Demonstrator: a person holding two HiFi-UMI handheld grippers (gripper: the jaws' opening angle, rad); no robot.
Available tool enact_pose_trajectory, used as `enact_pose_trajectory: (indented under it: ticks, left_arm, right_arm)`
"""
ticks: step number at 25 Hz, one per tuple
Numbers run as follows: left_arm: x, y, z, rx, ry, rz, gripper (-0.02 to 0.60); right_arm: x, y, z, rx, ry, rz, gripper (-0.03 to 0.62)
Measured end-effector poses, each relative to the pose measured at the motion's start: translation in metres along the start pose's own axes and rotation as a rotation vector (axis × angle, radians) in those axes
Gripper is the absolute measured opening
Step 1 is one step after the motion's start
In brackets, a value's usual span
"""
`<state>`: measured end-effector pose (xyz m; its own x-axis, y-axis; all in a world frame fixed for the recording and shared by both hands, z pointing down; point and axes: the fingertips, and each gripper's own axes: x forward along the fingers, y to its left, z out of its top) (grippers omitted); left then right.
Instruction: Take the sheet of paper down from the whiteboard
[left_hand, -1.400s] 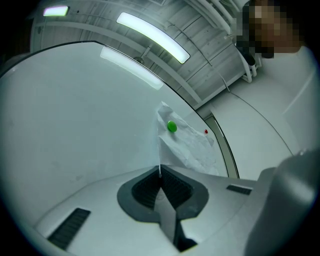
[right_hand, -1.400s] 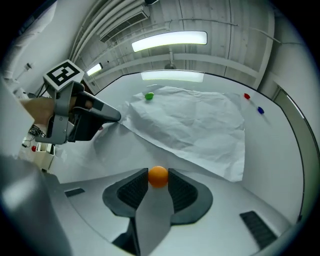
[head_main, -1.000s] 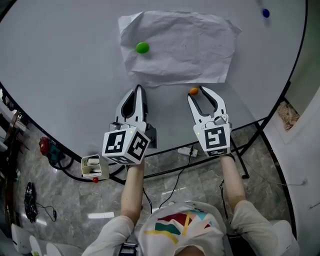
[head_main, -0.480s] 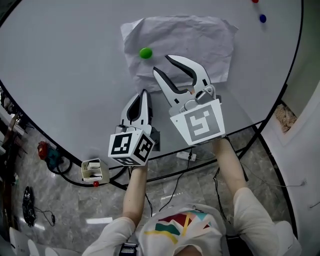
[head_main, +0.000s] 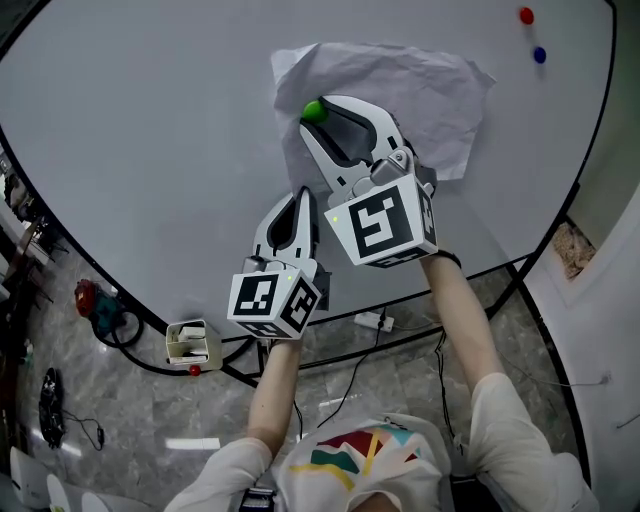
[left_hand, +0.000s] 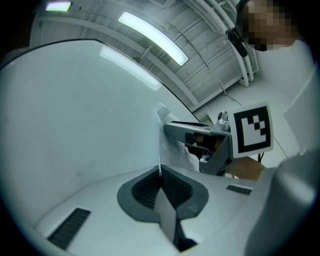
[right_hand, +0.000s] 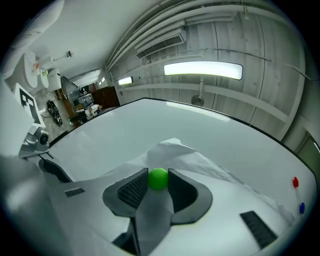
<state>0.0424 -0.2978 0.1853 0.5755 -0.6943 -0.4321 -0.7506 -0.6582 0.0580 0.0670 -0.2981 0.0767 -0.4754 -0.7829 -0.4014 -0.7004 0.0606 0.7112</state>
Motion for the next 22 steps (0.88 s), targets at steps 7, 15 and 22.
enact_pose_trajectory:
  ticks: [7, 15, 22]
  left_arm:
    - [-0.003, -0.001, 0.006, -0.034, -0.030, -0.008, 0.046]
    - [-0.005, 0.007, 0.009, -0.037, -0.042, 0.006, 0.046]
    - [-0.013, 0.009, 0.017, -0.015, -0.066, 0.031, 0.045]
  right_arm:
    - [0.011, -0.023, 0.019, -0.042, -0.025, 0.010, 0.133]
    - [0.011, -0.026, 0.018, -0.072, -0.058, 0.037, 0.133]
    - [0.010, -0.044, 0.022, -0.088, -0.071, 0.019, 0.130]
